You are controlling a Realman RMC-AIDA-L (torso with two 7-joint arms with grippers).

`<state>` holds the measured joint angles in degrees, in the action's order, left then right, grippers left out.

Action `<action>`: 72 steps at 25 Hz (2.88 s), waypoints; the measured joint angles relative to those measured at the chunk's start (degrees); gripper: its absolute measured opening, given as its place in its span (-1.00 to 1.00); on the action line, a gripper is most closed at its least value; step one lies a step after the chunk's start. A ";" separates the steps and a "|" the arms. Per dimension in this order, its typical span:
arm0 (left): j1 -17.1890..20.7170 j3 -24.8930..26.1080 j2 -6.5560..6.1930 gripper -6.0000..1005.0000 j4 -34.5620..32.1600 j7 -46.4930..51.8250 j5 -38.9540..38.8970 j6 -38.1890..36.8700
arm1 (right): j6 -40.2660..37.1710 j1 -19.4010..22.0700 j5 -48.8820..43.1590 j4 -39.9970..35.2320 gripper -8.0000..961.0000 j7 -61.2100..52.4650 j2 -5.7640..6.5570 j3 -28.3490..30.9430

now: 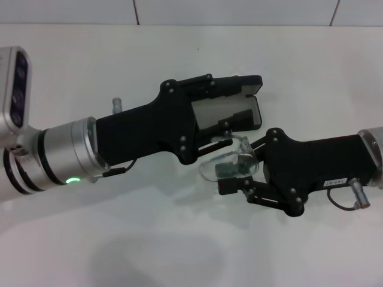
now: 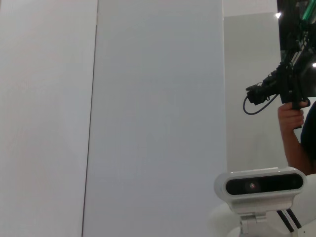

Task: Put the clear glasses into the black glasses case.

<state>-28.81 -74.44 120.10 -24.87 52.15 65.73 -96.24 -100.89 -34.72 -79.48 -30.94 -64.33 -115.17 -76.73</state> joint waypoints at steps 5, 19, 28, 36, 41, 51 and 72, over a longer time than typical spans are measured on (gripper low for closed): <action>0.06 -0.31 -0.03 0.05 0.00 -0.03 0.02 0.00 | 0.14 -0.14 0.05 0.00 -0.61 -0.02 -0.08 0.01; 3.56 9.48 -0.52 0.05 0.00 -2.77 -1.75 1.89 | -0.18 4.96 -0.36 -7.17 -0.58 -0.27 2.56 2.14; 7.49 21.12 -0.59 0.05 0.00 -3.10 -2.04 2.38 | 25.06 11.66 -7.36 -24.94 -0.56 -3.34 -0.71 -1.39; 8.09 23.11 -0.57 0.05 0.42 -2.66 -1.60 3.37 | 59.34 15.18 -13.14 -37.50 -0.54 -4.39 -0.71 -25.03; 7.29 22.84 -0.54 0.05 0.97 -2.57 -1.53 4.33 | 71.70 14.98 -15.87 -38.01 -0.53 -4.66 -0.70 -34.35; 5.85 22.75 -0.56 0.05 2.24 -2.35 -0.75 4.58 | 87.99 14.36 -17.67 -34.48 -0.51 -4.71 -0.98 -43.28; 5.35 22.39 -0.30 0.06 2.87 -2.31 0.03 4.13 | 102.82 10.44 -14.74 -28.54 -0.47 -4.93 -1.01 -52.70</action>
<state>-23.47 -52.05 119.80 -22.00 49.83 65.75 -92.11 1.92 -24.29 -94.22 -59.48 -69.26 -116.19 -129.43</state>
